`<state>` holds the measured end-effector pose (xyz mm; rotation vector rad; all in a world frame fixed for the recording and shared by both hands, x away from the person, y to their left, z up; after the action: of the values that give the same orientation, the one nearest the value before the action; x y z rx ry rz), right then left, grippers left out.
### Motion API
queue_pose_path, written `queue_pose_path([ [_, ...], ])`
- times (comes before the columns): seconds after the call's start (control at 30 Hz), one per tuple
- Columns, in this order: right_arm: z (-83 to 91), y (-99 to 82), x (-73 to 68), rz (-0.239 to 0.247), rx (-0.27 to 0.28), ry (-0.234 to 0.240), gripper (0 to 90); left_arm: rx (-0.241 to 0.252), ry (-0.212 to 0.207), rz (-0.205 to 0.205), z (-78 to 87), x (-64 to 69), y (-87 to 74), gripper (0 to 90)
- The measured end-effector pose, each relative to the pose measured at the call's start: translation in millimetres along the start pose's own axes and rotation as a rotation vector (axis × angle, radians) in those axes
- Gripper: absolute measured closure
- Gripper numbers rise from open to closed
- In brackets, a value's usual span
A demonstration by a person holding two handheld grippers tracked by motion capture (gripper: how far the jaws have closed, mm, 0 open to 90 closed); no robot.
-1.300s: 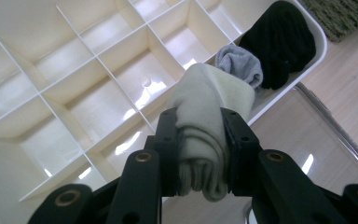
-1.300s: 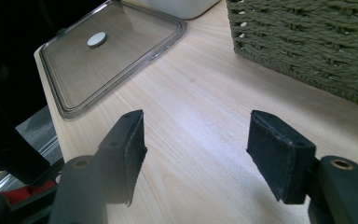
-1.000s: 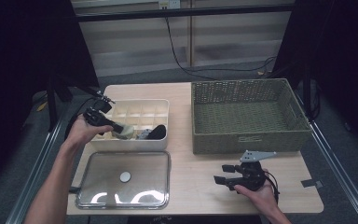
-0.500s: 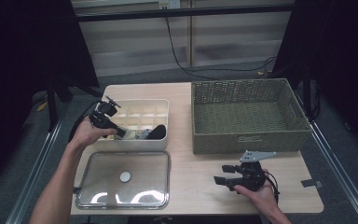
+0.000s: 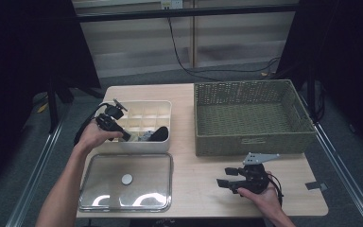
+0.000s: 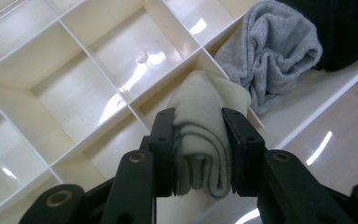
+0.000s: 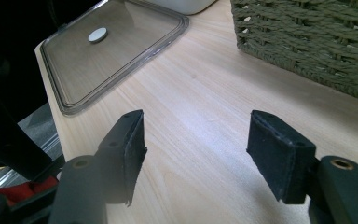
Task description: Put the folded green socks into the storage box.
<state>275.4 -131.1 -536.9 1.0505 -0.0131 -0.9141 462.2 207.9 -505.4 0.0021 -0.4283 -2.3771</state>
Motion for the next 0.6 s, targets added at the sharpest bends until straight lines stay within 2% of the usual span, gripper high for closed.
queue_pose_path([
  [0.33, -0.8, -1.2, -0.4, 0.002, -0.009, 0.000, 36.3, 0.001, -0.004, 0.000, -10.5, 2.2, 1.2, 68.7],
  [0.37, -0.7, -1.1, -0.1, 0.002, -0.009, 0.000, 36.3, -0.018, -0.004, -0.003, -12.4, 2.3, 0.2, 69.1],
  [0.47, -1.5, -1.1, 0.6, 0.003, -0.010, 0.000, 36.3, -0.020, -0.016, -0.018, -18.6, 5.4, 1.6, 69.6],
  [0.6, -2.0, -1.5, -0.7, 0.003, -0.014, 0.003, 36.3, -0.027, -0.014, -0.010, -22.5, 4.0, -0.2, 69.9],
])
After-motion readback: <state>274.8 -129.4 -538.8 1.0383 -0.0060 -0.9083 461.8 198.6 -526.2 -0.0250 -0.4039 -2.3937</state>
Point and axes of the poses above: each handheld gripper's, and its own axes: z roughly backward along the jaws, y roughly out of its top, x roughly to its right, the point moved 10 cm from there along -z, roughly forward along the jaws, and after that the axes turned 3 degrees about -z, right-handed, at the moved point
